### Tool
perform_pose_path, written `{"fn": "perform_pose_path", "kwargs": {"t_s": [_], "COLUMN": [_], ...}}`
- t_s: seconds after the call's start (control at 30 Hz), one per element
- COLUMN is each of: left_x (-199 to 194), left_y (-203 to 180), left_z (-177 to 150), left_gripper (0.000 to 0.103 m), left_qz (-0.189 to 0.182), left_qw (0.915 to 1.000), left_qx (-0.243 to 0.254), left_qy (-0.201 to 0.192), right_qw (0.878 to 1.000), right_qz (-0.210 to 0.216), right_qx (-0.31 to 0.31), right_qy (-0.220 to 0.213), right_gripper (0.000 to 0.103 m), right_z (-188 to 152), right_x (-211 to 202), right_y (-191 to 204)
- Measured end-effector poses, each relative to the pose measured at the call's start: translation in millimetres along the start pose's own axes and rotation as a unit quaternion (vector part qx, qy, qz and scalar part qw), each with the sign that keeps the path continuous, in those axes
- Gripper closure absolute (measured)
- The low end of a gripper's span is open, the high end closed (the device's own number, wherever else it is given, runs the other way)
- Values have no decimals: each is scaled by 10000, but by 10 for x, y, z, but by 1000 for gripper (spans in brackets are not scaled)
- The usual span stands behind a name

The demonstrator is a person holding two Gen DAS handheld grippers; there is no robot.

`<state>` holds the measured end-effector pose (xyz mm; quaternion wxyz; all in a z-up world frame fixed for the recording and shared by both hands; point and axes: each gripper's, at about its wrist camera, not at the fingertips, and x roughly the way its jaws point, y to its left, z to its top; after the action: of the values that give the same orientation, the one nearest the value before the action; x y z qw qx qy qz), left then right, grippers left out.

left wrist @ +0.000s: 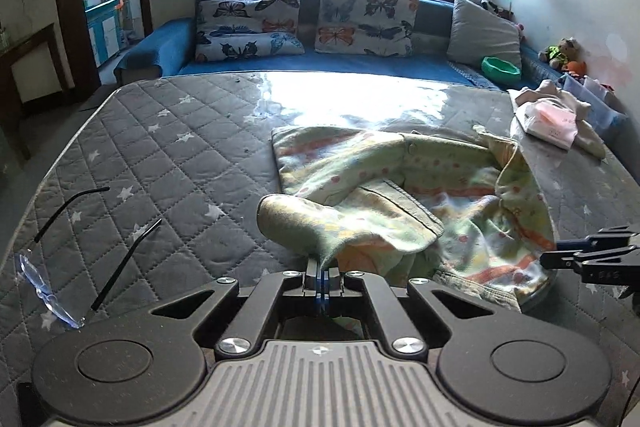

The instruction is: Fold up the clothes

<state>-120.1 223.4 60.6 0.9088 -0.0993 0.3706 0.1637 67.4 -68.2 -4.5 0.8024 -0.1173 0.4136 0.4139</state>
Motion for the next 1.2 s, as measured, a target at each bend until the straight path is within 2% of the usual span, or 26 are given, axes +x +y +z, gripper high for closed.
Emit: {"fn": "perform_pose_path", "kwargs": {"t_s": [0.1,0.27,0.4,0.5,0.53,0.57,0.67,0.73,0.77,0.8,0.87,0.97,1.17,1.2], "left_x": [-67,-215,-278,-213,-188,-174,-153,-178,-204,-234,-283,-343,-347,-362], "left_y": [5,35,65,78,79,90,138,194,214,226,236,223,211,208], "left_z": [13,-19,-254,-487,-555,-597,-676,-665,-649,-631,-606,-600,-648,-648], "left_gripper": [102,102,102,101,101,101,98,91,80,75,74,57,55,55], "left_qz": [-103,-504,-846,-927,-933,-912,-796,-692,-665,-639,-606,-545,-391,-388], "left_qw": [9999,9987,9953,9918,9907,9902,9898,9912,9921,9929,9937,9943,9936,9938], "left_qx": [37,-6,103,156,211,237,243,184,194,224,277,388,496,491], "left_qy": [-31,86,453,862,965,1030,1154,1110,1050,982,899,826,942,921], "right_qw": [10000,9996,9986,9966,9964,9965,9984,9994,9995,9993,9981,9962,9926,9925], "right_qz": [5,76,208,385,399,403,204,-49,-185,-333,-593,-772,-982,-993], "right_qx": [-32,-183,-463,-541,-546,-513,-344,-243,-192,-169,-57,250,554,576], "right_qy": [-81,-176,138,493,506,519,399,233,141,44,-124,-330,-449,-427], "right_gripper": [101,101,101,93,85,82,82,74,71,68,68,66,66,63], "right_z": [-10,-16,-180,-348,-389,-412,-388,-322,-286,-246,-147,-1,256,291], "right_x": [-71,-480,-815,-943,-983,-1014,-1070,-1054,-1034,-998,-878,-649,-120,-31], "right_y": [-39,-114,-97,-101,-115,-143,-265,-392,-463,-528,-677,-921,-1156,-1180]}}
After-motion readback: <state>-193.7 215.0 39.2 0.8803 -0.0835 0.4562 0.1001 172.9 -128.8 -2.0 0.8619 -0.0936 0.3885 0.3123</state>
